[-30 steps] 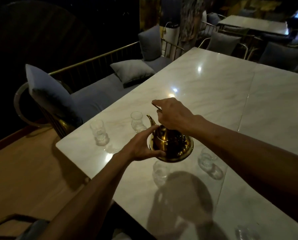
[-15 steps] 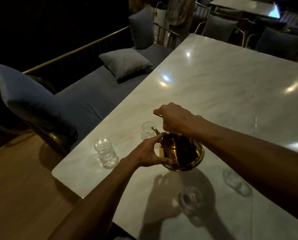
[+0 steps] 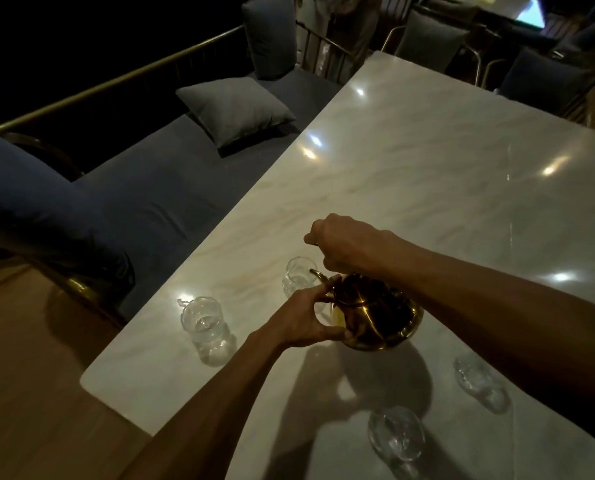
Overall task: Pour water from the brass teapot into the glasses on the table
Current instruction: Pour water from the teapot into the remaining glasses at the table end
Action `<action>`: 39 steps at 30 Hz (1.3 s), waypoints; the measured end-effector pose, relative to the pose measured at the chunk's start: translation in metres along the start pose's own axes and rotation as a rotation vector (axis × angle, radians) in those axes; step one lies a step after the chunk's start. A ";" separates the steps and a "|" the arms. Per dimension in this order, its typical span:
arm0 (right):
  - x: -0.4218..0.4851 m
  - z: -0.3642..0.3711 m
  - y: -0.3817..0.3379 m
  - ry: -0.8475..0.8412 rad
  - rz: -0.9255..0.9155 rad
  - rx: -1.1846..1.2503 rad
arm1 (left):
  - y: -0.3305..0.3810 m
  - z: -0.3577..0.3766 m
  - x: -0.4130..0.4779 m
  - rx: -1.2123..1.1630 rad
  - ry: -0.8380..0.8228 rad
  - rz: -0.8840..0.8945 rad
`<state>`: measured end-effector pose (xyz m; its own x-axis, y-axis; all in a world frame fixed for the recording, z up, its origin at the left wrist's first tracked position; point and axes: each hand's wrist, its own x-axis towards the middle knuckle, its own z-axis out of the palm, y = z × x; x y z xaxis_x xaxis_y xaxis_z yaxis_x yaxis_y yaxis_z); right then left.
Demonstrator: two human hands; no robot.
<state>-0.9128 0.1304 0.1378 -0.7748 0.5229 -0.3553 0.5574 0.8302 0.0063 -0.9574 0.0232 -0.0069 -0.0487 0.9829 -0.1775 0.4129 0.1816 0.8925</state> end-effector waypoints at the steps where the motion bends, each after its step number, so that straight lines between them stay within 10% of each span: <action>1: 0.005 0.001 0.000 -0.011 -0.004 -0.005 | -0.002 -0.001 0.001 -0.008 0.003 -0.002; 39: 0.028 -0.007 0.000 -0.051 0.005 -0.047 | -0.018 -0.007 0.017 -0.043 0.044 0.043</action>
<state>-0.9367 0.1468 0.1340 -0.7552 0.5173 -0.4027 0.5454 0.8366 0.0519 -0.9718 0.0366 -0.0228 -0.0716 0.9901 -0.1211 0.3764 0.1393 0.9159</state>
